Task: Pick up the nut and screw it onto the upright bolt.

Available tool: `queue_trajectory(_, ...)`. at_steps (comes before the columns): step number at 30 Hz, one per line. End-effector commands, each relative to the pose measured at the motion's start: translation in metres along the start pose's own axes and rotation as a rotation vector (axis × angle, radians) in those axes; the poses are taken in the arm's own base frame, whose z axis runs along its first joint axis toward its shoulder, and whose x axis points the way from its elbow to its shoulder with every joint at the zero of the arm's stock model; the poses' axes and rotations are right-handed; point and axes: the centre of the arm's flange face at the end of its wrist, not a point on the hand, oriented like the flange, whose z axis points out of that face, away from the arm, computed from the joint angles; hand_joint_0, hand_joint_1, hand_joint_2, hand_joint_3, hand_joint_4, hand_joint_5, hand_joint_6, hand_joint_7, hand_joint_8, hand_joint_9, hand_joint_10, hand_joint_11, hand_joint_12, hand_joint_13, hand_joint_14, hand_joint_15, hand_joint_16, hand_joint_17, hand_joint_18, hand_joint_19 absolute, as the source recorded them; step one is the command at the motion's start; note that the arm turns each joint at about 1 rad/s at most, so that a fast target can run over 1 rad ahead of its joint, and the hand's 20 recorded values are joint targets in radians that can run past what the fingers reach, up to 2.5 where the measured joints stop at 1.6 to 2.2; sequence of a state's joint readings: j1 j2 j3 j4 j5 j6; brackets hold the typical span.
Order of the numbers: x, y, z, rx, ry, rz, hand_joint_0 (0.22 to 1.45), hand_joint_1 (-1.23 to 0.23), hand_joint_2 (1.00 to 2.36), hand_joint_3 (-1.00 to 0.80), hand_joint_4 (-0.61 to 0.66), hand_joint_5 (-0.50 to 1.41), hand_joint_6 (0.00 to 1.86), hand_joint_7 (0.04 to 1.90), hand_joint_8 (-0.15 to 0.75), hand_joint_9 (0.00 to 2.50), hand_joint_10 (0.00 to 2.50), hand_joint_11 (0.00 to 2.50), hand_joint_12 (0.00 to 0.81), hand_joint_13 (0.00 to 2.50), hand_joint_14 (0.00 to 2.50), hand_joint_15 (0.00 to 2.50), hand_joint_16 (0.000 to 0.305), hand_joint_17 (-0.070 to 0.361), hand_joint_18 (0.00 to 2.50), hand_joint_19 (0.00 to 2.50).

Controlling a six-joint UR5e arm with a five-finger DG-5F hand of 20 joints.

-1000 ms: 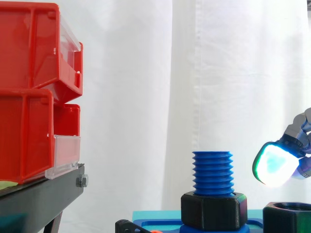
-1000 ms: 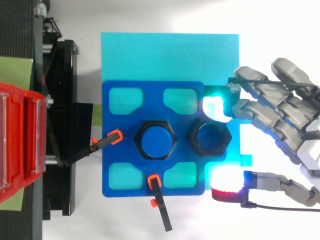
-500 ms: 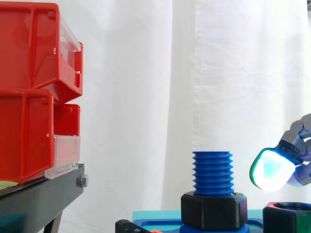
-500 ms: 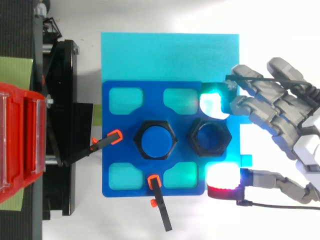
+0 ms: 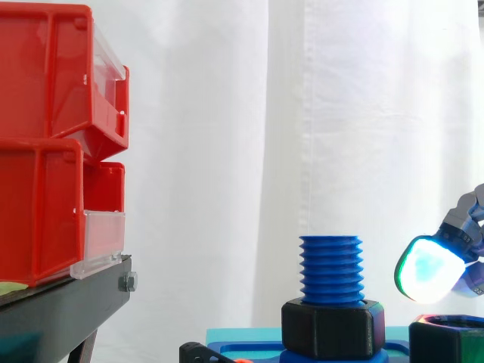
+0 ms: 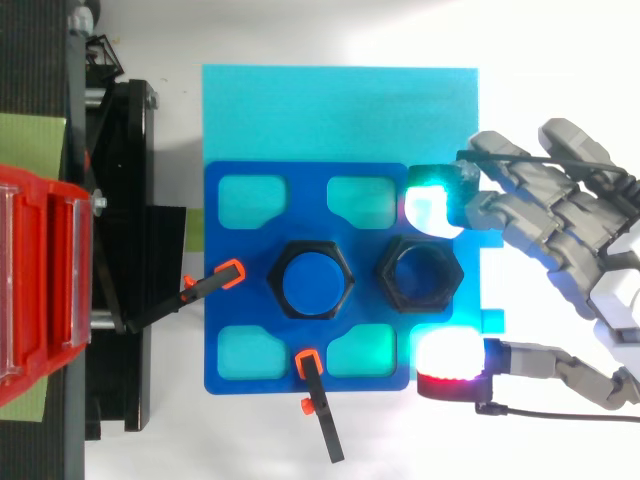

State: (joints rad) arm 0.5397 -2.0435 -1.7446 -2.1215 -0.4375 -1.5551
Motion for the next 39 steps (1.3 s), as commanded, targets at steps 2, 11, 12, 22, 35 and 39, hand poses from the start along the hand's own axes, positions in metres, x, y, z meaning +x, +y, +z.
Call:
queue_trajectory(2,0.01,-0.002,-0.001,0.0,0.008,-0.015,0.39,-0.55,1.0,-0.5,0.21,-0.24,0.5,0.77,0.28,0.41,0.0,0.0,0.305,0.54,0.0,0.0,0.036,0.081,0.35,0.0)
queue_trajectory(11,0.02,-0.003,-0.002,-0.001,0.014,-0.01,0.38,-0.59,1.0,-0.5,0.21,-0.24,0.5,0.77,0.278,0.41,0.0,0.0,0.311,0.54,0.0,0.0,0.037,0.083,0.35,0.0)
queue_trajectory(12,0.02,-0.003,-0.002,-0.001,0.014,-0.01,0.38,-0.59,1.0,-0.5,0.21,-0.24,0.5,0.77,0.278,0.41,0.0,0.0,0.312,0.54,0.0,0.0,0.037,0.083,0.35,0.0)
queue_trajectory(22,0.02,-0.002,-0.002,-0.006,0.014,-0.01,0.39,-0.62,1.0,-0.5,0.21,-0.24,0.5,0.79,0.271,0.41,0.0,0.0,0.303,0.56,0.0,0.0,0.036,0.081,0.37,0.0)
queue_trajectory(35,0.019,-0.005,0.001,-0.005,0.013,-0.014,0.44,-0.68,1.0,-0.5,0.2,-0.24,0.5,0.81,0.254,0.41,0.0,0.0,0.284,0.56,0.0,0.0,0.032,0.073,0.37,0.0)
queue_trajectory(39,0.02,-0.006,0.002,-0.009,0.015,-0.018,0.45,-0.69,1.0,-0.5,0.2,-0.23,0.5,0.83,0.249,0.41,0.0,0.0,0.278,0.56,0.0,0.0,0.031,0.07,0.37,0.0)
